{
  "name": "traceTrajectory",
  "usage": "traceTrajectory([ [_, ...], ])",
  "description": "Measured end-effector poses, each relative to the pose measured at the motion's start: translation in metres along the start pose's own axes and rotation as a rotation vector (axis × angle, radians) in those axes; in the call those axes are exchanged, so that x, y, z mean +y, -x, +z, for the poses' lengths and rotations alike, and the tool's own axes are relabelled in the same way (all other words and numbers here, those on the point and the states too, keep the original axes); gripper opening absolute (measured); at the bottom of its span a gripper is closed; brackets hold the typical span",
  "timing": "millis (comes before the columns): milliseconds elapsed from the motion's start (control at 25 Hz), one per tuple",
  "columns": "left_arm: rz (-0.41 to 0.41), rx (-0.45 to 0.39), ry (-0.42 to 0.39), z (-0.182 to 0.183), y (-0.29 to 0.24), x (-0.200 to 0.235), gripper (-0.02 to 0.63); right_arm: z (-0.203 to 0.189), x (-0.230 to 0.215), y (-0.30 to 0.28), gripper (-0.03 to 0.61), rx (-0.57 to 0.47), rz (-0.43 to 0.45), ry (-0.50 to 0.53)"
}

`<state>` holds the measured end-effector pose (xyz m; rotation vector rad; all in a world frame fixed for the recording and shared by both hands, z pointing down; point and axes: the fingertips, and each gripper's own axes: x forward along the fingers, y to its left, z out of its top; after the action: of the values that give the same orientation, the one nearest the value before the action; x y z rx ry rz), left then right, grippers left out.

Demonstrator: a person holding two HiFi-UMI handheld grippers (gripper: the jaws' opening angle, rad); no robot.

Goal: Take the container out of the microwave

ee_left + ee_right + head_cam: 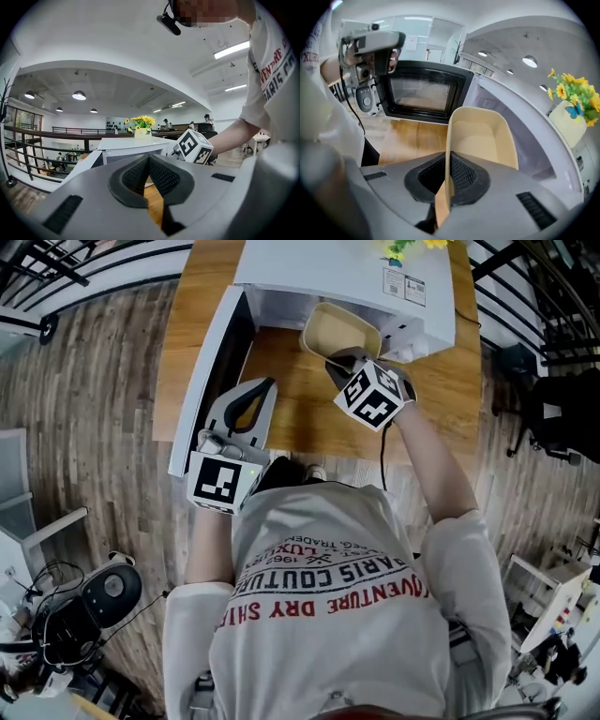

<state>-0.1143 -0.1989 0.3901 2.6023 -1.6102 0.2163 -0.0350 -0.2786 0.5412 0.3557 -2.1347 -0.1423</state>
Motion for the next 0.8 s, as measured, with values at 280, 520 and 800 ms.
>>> traceTrajectory([
  [280,-0.038,-0.017,-0.051,0.015,0.007,-0.022,0.012,0.008,0.019,0.065,0.029,-0.205,-0.110,-0.148],
  [520,-0.068,-0.036,-0.079,0.025,0.004,-0.030,0.012,0.023,0.007,0.129,0.029,-0.400,-0.291,-0.307],
  [800,-0.087,-0.067,-0.104,0.038,-0.005,-0.029,0.012,0.028,-0.005,0.187,0.029,-0.558,-0.446,-0.392],
])
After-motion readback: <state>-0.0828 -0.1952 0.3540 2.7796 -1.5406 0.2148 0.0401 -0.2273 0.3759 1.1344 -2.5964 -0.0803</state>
